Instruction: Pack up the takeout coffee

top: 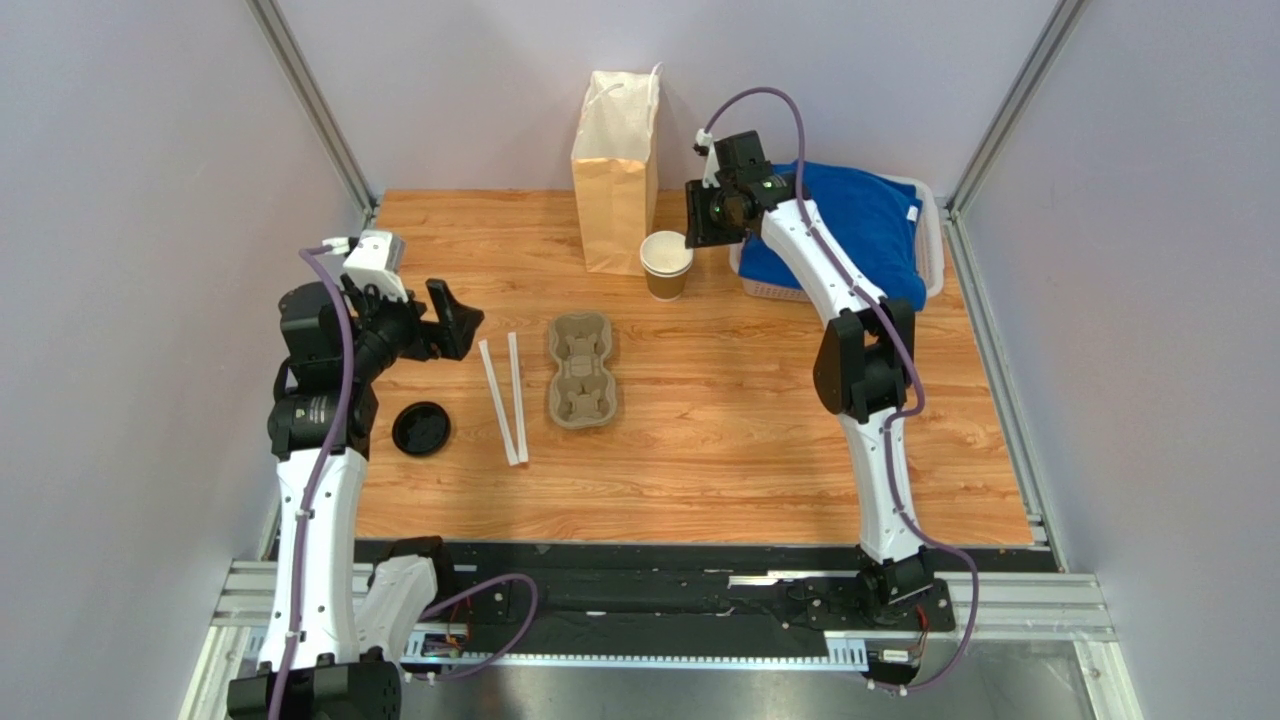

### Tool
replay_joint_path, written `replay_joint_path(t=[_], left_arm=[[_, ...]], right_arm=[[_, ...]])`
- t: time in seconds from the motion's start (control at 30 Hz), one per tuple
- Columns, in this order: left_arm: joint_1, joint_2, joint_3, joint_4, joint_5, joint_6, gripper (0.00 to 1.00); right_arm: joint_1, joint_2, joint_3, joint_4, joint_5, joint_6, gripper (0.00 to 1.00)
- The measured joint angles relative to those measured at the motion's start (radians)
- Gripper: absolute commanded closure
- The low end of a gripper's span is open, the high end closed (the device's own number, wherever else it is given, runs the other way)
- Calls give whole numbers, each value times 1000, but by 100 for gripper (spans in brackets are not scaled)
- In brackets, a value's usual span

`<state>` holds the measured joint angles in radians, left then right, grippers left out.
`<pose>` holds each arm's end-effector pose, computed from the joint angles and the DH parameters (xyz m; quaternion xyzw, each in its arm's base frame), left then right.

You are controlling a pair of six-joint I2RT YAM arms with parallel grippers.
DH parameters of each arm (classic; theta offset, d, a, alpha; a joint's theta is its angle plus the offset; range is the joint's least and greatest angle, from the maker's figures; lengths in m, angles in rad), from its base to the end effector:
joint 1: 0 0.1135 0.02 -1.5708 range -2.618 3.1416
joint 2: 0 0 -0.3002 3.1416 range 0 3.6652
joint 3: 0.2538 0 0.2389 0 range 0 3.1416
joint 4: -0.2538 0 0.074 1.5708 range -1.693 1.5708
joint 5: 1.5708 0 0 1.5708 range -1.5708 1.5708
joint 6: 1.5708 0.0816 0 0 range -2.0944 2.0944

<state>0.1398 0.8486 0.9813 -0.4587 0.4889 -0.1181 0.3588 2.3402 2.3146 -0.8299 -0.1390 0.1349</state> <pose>0.1848 -0.0127 0.3820 0.0386 0.7999 -0.1905 0.5678 0.5233 0.2083 0.2663 -0.1285 0.9259 0.1484 0.3227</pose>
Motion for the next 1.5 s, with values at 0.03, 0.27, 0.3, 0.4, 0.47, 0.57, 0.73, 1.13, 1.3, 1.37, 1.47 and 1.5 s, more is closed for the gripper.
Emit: replay_joint_path(t=[0.03,0.27,0.3,0.4,0.47,0.57,0.73,1.13,1.3,1.37,1.47,1.5], left_arm=[[0,2,-4,2,0,0,1],[0,16,-16,16,0,-6,1],[0,19,-16,19,0,-8,1],[0,27,-19,30,0,-11,1],[0,33,-20,32,0,-11,1],[0,39,-23,37,0,-12,1],[0,40,-32,44,0,-13,1],[0,47,-39,52,0,-13,1],[0,72,-39,51,11,-12,1],[-1,87,-39,51,32,-13,1],[-8,110,-39,51,56,-17,1],[-14,119,-39,51,64,-19,1]], right_arm=[[0,4,2,5,0,1,62],[0,32,19,32,-1,18,68],[0,35,21,35,-1,20,69],[0,47,31,40,-1,27,68],[0,53,32,42,-1,29,68],[0,66,39,45,0,33,68],[0,82,42,47,0,36,72],[1,82,46,50,-1,49,100],[-6,60,8,57,-28,58,100],[-11,35,-23,54,-53,67,100],[-23,-14,-82,56,-107,87,100],[-28,-31,-98,57,-123,94,100]])
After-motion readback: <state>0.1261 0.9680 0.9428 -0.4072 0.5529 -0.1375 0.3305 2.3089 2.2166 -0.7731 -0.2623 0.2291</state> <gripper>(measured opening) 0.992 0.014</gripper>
